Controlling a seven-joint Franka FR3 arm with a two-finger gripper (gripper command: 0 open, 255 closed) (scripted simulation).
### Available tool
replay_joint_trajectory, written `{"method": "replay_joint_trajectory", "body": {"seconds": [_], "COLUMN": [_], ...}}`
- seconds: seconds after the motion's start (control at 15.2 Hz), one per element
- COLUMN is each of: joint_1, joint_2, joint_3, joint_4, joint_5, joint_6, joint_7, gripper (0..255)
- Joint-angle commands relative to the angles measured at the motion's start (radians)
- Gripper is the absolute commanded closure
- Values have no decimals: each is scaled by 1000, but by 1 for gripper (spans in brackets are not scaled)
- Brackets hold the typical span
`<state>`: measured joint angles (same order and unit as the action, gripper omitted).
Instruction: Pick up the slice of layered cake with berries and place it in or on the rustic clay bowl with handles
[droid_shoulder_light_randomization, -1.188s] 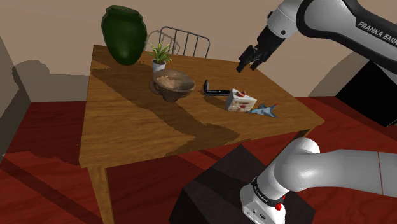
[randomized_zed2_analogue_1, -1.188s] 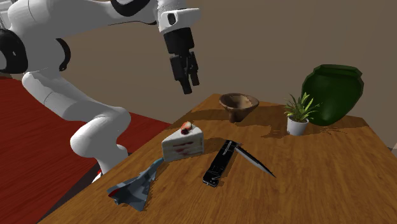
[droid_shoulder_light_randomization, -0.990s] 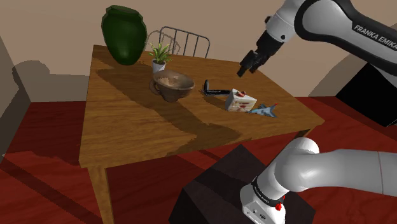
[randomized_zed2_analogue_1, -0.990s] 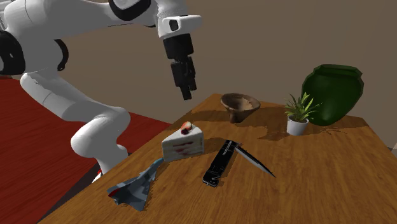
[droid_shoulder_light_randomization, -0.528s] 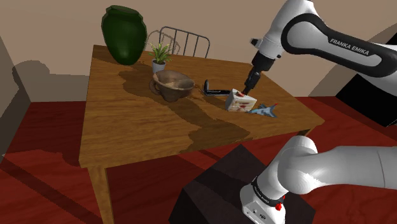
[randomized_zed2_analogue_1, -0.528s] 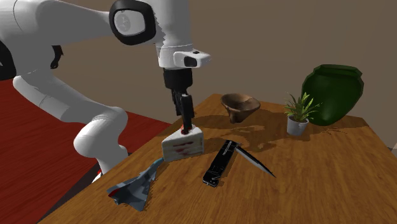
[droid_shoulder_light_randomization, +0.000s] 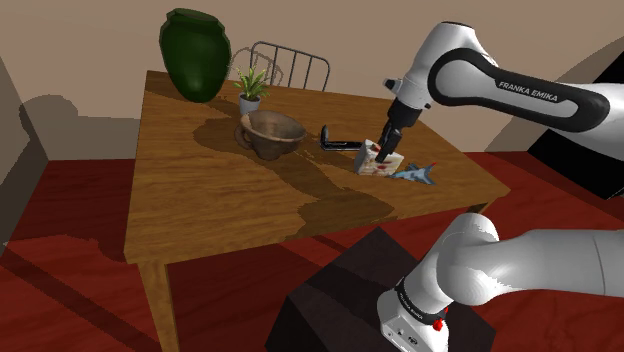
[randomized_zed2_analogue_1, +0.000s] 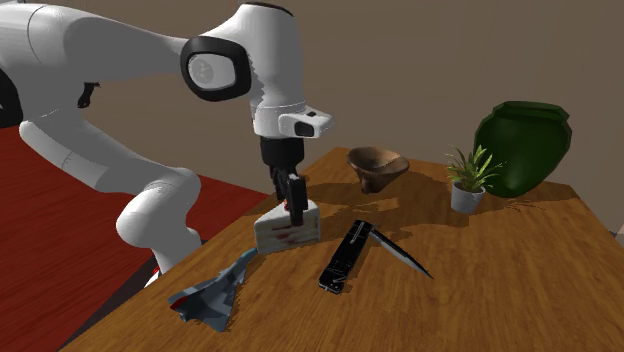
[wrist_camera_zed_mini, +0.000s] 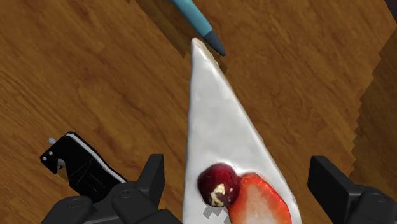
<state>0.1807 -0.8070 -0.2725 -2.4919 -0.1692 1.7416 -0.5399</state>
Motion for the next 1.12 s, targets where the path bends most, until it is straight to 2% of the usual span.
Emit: {"method": "replay_joint_trajectory", "body": {"seconds": [0.0,0.4,0.46,1.06], "joint_1": [0,0,0,0], "joint_2": [0,0,0,0], "joint_3": [0,0,0,0], "joint_4": [-9,-9,-9,-9], "joint_5": [0,0,0,0], "joint_6": [9,9,9,9], "joint_7": [1,1,1,1], "gripper": [0,0,255,255]}}
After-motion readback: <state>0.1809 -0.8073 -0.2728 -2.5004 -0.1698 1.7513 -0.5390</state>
